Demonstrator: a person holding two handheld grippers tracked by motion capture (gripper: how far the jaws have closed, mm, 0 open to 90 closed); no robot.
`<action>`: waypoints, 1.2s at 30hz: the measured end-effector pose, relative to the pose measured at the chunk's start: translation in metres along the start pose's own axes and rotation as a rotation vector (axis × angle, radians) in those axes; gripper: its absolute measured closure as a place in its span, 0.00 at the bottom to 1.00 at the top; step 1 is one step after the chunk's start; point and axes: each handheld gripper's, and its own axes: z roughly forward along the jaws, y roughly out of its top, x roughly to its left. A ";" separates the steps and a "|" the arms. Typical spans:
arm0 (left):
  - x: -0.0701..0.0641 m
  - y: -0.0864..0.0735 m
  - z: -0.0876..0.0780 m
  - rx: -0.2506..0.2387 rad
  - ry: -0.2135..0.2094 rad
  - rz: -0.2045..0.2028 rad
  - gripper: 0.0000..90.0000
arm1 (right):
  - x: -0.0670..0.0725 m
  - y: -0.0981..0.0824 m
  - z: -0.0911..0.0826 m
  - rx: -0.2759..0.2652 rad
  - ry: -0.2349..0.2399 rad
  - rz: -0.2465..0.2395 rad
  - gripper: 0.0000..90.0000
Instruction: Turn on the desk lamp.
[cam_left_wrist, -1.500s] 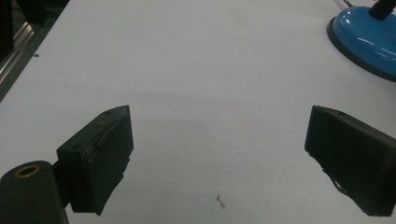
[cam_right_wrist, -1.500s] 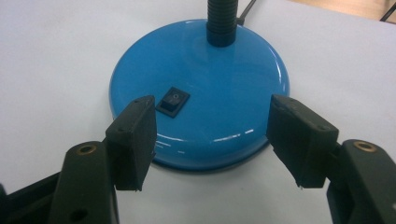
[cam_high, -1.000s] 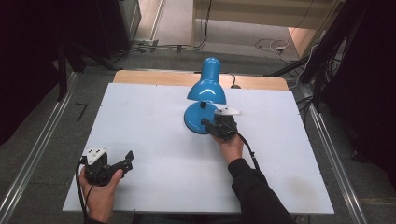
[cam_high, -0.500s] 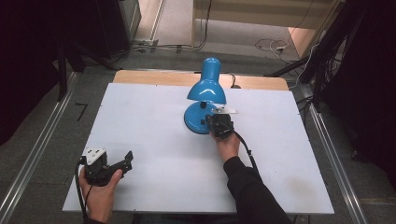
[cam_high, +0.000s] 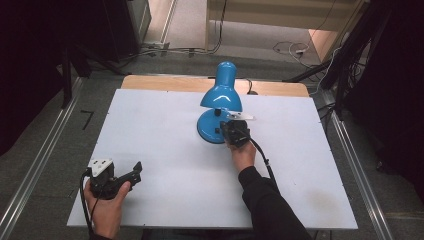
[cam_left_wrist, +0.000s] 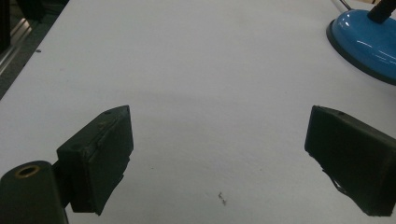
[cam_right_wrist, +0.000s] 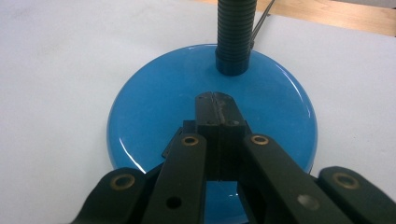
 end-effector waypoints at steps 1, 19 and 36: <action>0.000 0.000 0.000 -0.001 0.000 0.000 0.09 | 0.000 0.000 0.000 -0.001 0.001 -0.003 0.98; 0.000 0.000 0.000 -0.001 -0.002 -0.001 0.09 | 0.007 -0.003 0.002 0.009 0.027 -0.011 0.98; 0.000 0.000 0.000 -0.002 -0.005 -0.002 0.09 | 0.010 -0.004 0.002 0.013 0.032 -0.005 0.97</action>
